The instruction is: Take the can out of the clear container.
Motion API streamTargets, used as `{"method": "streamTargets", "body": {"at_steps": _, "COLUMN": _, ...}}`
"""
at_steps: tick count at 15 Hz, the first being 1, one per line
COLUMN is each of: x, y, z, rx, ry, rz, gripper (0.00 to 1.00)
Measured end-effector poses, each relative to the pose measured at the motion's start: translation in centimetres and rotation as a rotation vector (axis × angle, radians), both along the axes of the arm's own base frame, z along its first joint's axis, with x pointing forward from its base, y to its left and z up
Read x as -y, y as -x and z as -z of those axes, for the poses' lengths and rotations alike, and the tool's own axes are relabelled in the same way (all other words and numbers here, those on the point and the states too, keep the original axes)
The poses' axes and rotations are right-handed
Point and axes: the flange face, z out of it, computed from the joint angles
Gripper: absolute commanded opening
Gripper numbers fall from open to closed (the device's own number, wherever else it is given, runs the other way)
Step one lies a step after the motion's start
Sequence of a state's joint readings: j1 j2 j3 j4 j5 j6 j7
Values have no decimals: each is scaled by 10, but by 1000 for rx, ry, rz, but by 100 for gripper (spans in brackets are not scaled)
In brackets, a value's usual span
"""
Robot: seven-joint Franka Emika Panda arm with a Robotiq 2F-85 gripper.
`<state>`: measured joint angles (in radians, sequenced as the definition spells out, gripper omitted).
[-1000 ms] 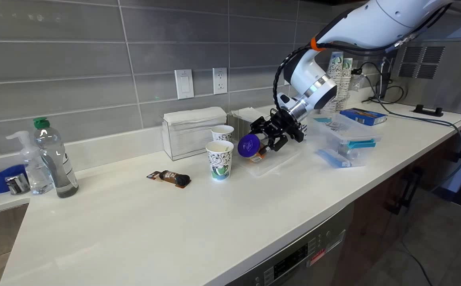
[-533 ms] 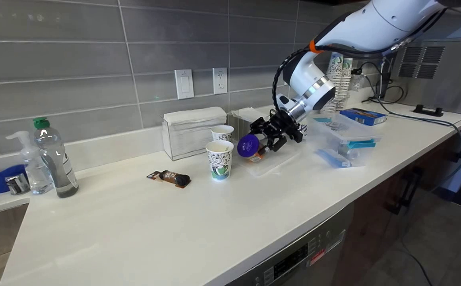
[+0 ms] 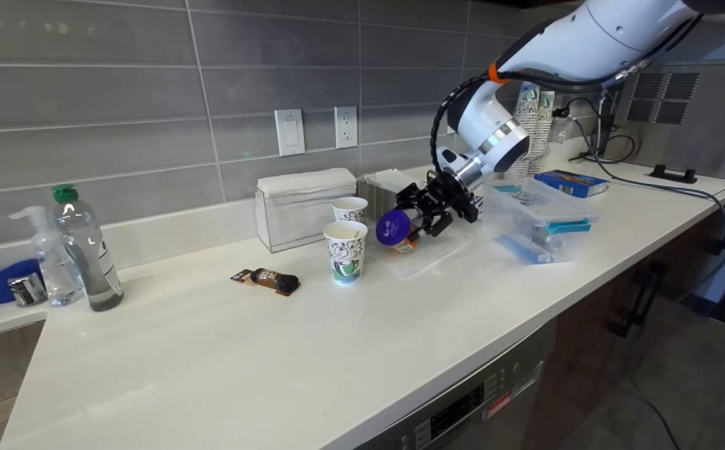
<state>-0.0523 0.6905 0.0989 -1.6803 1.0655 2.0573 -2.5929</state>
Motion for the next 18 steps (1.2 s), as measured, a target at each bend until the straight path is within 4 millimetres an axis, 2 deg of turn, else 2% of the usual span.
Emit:
{"method": "streamTargets", "body": {"at_steps": 2, "x": 3, "y": -1, "z": 0, "rx": 1, "ry": 3, "rz": 4, "gripper": 99}}
{"method": "streamTargets", "body": {"at_steps": 4, "x": 6, "y": -1, "z": 0, "rx": 1, "ry": 5, "rz": 7, "gripper": 100}}
{"method": "streamTargets", "body": {"at_steps": 14, "x": 24, "y": -4, "z": -1, "rx": 10, "ry": 42, "rz": 10, "gripper": 100}}
{"method": "streamTargets", "body": {"at_steps": 16, "x": 25, "y": -5, "z": -7, "rx": 23, "ry": 61, "rz": -5, "gripper": 100}}
{"method": "streamTargets", "body": {"at_steps": 18, "x": 22, "y": -9, "z": -21, "rx": 48, "ry": 80, "rz": -28, "gripper": 100}}
